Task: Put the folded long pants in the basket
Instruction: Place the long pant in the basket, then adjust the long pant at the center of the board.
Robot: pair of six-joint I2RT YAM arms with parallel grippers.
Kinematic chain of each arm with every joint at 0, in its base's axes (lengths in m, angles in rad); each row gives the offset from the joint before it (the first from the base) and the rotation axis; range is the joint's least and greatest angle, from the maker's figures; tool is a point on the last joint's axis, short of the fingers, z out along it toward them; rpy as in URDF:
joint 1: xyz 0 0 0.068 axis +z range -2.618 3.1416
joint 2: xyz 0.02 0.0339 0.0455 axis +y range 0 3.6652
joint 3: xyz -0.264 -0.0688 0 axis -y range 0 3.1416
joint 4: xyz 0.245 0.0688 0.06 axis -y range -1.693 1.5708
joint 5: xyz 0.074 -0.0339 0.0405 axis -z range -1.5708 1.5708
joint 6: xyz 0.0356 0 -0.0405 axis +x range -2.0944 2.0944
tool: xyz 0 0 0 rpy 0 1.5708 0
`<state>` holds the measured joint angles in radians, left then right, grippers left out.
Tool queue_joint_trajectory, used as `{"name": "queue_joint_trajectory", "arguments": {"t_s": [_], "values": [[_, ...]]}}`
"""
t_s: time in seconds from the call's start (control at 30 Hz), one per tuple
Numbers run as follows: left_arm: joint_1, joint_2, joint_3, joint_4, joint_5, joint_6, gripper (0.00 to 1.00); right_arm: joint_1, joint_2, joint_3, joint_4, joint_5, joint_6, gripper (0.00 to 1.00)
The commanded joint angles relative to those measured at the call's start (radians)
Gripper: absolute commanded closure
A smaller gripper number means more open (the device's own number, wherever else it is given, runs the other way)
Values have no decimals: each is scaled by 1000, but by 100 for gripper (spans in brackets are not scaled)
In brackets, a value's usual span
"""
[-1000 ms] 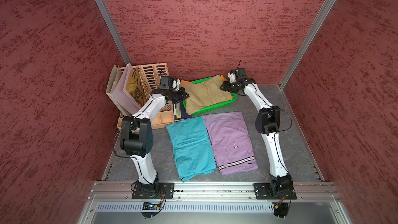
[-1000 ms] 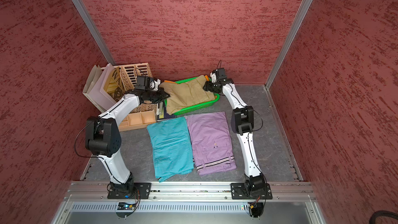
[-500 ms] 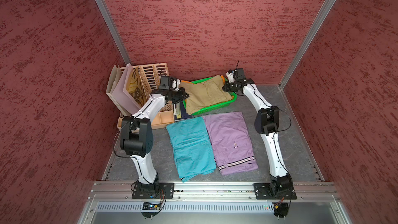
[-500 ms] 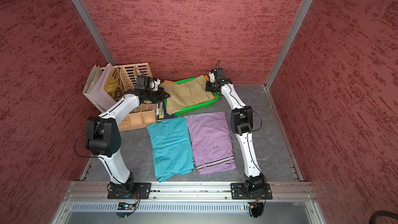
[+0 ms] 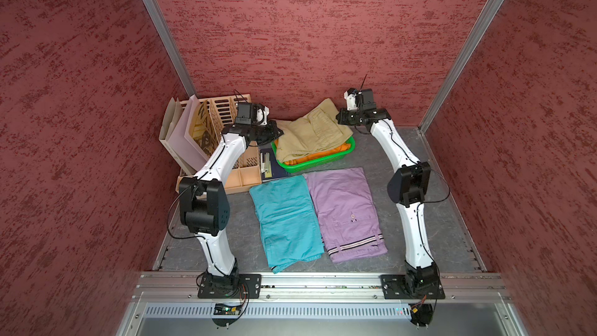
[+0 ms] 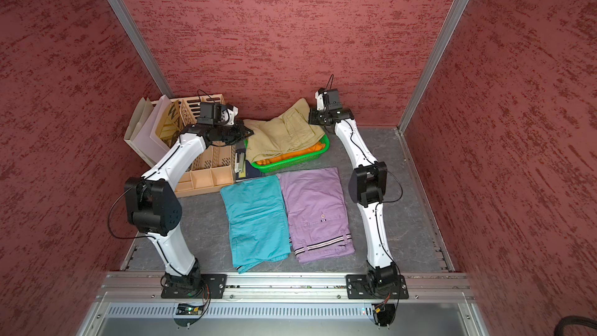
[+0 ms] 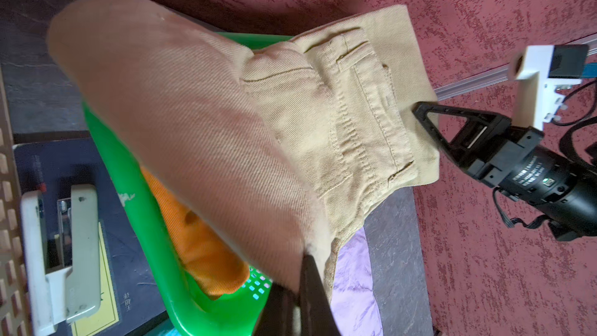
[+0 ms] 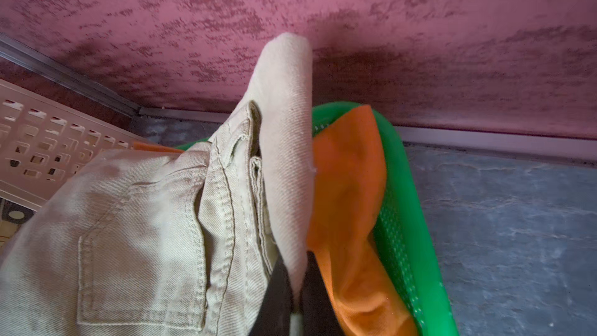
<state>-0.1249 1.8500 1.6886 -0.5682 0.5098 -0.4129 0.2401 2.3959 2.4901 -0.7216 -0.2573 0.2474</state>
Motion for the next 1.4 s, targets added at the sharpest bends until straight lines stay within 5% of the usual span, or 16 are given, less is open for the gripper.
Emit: {"name": "queue_joint_trajectory", "arguments": {"t_s": [0.0,0.33,1.0,1.13,1.2,1.23,1.37], "values": [[-2,25,5,26,-21,30,100,-19,-1,-4,32,55,22,100],[-3,162,-38,40,-30,20,100,-35,71,-87,65,48,50,100],[2,107,30,-56,-31,-39,100,-58,23,-99,35,82,82,100],[18,133,37,-91,15,-61,91,-58,39,-97,32,41,91,100],[19,120,36,-100,7,-55,85,-58,30,-102,31,32,91,85],[23,104,34,-102,0,-52,79,-58,18,-114,39,22,87,69],[42,31,40,-120,-26,-57,39,-59,-37,-143,39,48,71,42]]}}
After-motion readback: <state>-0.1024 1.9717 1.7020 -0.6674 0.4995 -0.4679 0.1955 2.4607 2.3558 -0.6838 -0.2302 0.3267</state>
